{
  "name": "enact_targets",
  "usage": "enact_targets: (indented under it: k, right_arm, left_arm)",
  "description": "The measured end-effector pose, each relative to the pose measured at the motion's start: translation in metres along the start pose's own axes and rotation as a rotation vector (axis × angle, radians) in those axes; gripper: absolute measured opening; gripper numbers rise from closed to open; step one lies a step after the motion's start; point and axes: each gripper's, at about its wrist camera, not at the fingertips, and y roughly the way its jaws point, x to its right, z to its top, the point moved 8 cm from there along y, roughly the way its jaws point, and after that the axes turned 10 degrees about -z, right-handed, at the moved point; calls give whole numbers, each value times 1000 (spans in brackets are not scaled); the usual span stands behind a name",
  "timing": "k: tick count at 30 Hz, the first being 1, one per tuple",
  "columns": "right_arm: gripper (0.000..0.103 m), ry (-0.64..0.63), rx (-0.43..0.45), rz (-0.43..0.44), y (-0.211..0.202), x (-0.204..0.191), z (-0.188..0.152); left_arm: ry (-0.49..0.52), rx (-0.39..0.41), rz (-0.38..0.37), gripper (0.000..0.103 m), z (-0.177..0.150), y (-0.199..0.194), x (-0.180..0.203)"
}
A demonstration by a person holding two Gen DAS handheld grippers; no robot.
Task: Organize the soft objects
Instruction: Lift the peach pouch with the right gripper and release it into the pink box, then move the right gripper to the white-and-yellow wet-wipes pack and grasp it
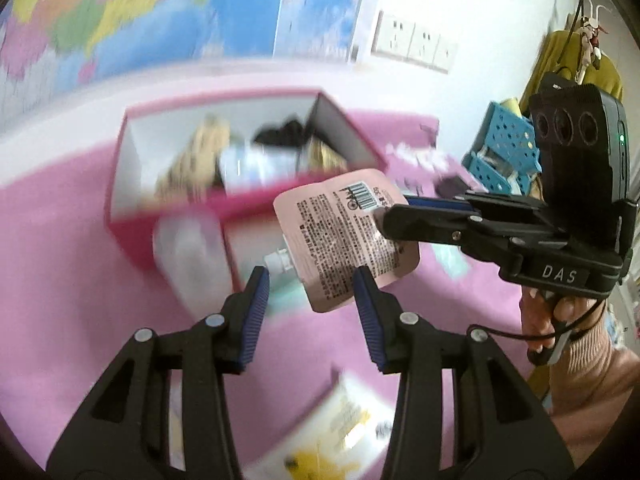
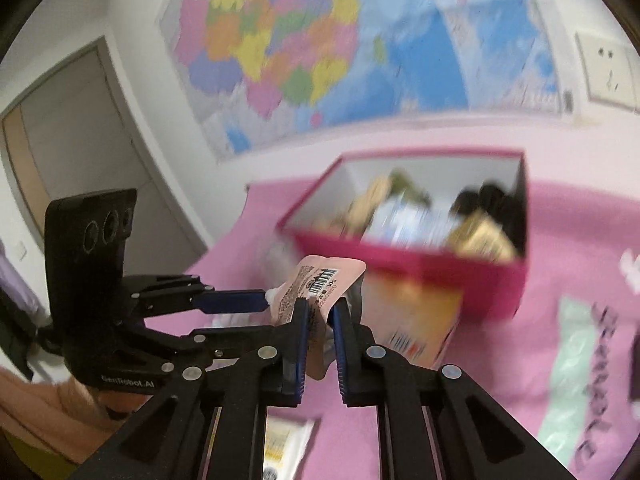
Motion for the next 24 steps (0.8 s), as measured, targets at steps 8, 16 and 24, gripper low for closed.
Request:
enact_targets:
  k: [8, 16, 24]
  right_arm:
    - [9, 67, 19, -39, 35, 44, 46]
    - [11, 99, -38, -176, 76, 80, 44]
    - [23, 101, -6, -160, 47, 82, 29]
  left_arm:
    - [35, -19, 108, 45, 69, 46, -21]
    - [15, -80, 175, 42, 77, 88, -36]
    - [83, -4, 199, 43, 64, 57, -25]
